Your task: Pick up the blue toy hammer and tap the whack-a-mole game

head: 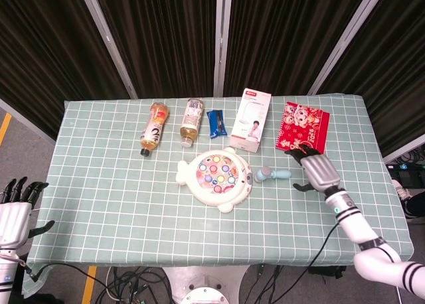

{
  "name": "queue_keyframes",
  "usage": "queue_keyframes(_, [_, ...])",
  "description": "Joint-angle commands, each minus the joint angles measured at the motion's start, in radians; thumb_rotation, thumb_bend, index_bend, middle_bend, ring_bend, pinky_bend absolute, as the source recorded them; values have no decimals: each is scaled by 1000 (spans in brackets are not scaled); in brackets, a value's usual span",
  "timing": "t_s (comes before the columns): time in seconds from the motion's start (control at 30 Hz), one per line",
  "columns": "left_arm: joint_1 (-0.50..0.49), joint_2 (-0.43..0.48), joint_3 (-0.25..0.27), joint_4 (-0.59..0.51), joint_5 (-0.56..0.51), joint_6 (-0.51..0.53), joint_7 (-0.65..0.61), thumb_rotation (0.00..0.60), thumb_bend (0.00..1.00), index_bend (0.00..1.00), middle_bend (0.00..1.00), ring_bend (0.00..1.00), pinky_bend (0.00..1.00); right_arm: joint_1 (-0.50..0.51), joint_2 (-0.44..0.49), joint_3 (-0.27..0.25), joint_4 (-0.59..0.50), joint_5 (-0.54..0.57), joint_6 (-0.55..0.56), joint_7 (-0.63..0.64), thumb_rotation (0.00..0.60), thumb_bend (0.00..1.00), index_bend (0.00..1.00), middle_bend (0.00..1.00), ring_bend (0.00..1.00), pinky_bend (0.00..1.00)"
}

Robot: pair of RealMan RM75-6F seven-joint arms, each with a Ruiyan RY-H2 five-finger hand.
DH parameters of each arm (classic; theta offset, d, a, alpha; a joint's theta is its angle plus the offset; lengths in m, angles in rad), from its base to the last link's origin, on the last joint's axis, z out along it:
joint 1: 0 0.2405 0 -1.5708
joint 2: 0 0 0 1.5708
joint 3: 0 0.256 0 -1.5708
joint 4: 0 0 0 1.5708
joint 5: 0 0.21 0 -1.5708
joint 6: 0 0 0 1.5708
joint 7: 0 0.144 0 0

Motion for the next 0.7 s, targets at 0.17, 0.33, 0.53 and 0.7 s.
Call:
queue_keyframes(0.17, [4, -3, 5, 11, 3, 1, -9, 600, 0, 212, 183, 56, 43, 79, -134, 7, 116, 79, -72, -32, 600, 115, 266, 266, 151, 243])
queue_keyframes(0.33, [3, -5, 6, 19, 3, -4, -14, 600, 0, 217, 183, 56, 43, 94, -174, 2, 146, 90, -71, -26, 600, 143, 317, 317, 206, 296])
queue_keyframes(0.53, [2, -7, 7, 28, 8, -4, -23, 600, 0, 217, 183, 56, 42, 103, -208, -6, 173, 104, -60, -36, 600, 167, 362, 357, 251, 319])
queue_keyframes(0.7, [4, -10, 9, 37, 8, -5, -32, 600, 0, 217, 183, 56, 43, 109, -231, -10, 196, 120, -59, -36, 600, 177, 387, 379, 272, 329])
